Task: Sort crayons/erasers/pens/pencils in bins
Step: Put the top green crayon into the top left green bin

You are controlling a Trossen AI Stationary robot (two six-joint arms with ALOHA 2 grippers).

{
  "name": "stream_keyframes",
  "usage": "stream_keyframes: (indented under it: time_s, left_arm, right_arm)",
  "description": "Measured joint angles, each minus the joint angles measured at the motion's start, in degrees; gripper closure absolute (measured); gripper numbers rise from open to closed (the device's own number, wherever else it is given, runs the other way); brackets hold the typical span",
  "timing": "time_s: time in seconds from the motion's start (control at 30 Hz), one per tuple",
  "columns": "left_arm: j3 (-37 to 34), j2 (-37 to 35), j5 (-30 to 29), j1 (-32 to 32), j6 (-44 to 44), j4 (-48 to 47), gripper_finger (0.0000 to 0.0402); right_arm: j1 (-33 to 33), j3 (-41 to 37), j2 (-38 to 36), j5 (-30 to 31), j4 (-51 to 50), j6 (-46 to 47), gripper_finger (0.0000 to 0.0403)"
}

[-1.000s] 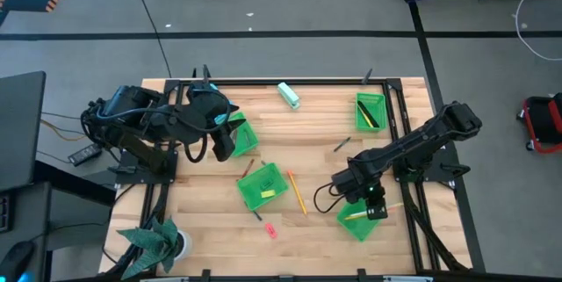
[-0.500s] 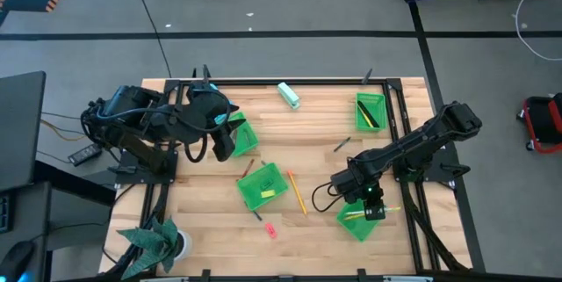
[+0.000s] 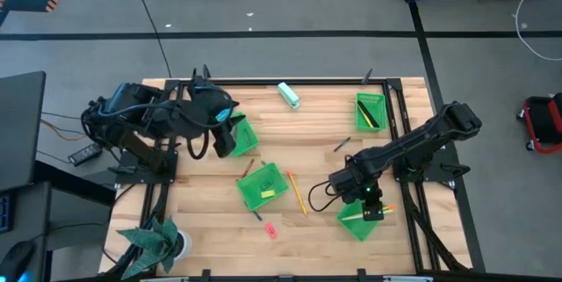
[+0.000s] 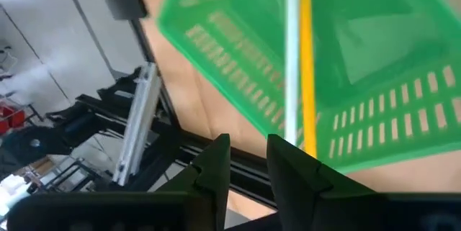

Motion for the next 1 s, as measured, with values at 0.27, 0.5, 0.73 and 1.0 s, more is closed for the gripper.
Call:
stream_keyframes:
  time_s: [0.27, 0.5, 0.73, 1.0]
  left_arm:
    - [0.0, 0.0, 2.5, 3.4, 7.4, -0.1, 0.023]
    - [0.0, 0.0, 10.1, 6.2, 12.4, -0.2, 0.023]
    - [0.0, 0.0, 15.3, 9.8, 11.9, -0.7, 0.023]
    - [0.0, 1.9, 22.6, 15.6, 10.7, -0.7, 0.023]
  right_arm:
    - [0.0, 10.8, 0.0, 8.4, -3.6, 4.7, 0.0305]
    - [0.0, 20.4, 0.0, 23.8, -5.7, 19.3, 0.0306]
    - [0.0, 26.5, 0.0, 32.5, -6.0, 32.1, 0.0306]
    - [0.3, 29.8, -4.0, 42.0, -6.1, 36.1, 0.0306]
